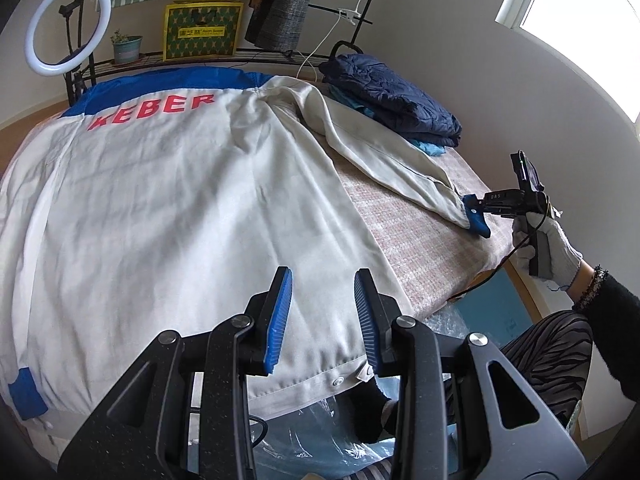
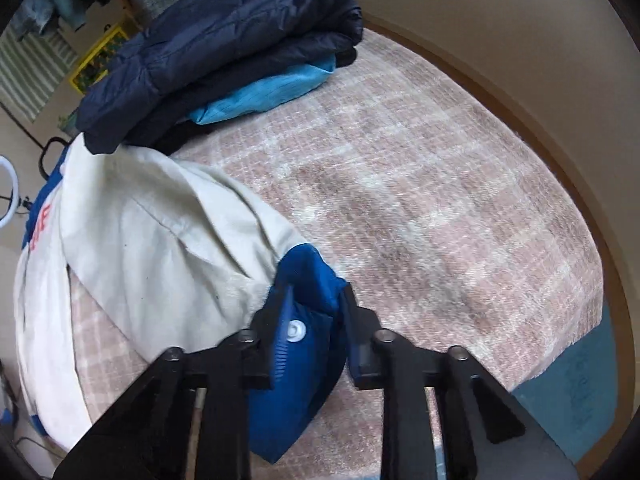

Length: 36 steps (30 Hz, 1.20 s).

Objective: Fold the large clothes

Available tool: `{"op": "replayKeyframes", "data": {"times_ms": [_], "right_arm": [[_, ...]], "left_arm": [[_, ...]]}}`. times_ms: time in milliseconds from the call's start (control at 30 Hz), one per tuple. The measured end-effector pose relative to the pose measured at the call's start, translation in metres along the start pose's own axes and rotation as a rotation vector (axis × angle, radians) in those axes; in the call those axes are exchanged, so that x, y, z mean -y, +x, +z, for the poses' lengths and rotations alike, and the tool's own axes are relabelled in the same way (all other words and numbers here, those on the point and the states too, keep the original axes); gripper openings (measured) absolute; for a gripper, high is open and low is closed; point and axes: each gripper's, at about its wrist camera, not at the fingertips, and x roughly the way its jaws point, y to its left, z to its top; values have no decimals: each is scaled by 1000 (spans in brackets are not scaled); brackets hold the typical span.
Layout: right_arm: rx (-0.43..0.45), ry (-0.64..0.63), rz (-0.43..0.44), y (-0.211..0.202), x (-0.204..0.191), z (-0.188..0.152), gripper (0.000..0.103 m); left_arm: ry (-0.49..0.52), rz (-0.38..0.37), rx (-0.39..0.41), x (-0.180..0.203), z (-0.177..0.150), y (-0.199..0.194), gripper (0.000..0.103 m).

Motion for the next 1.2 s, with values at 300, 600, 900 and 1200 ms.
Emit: {"op": "replayKeyframes", "data": {"times_ms": [300, 600, 900, 1200], "right_arm": [[164, -121, 102, -76, -60, -12, 4], [246, -490, 328, -170, -209, -85, 4], [41, -807, 431, -141, -302, -192, 4], [-105, -949, 448, -116, -310, -216, 24]], "left_arm": [[-69, 24, 19, -30, 2, -7, 32], [-137, 16, 53, -50, 2, -14, 32], [-217, -48, 41, -64, -10, -10, 37], [-274, -132, -11, -59, -17, 19, 50]]}}
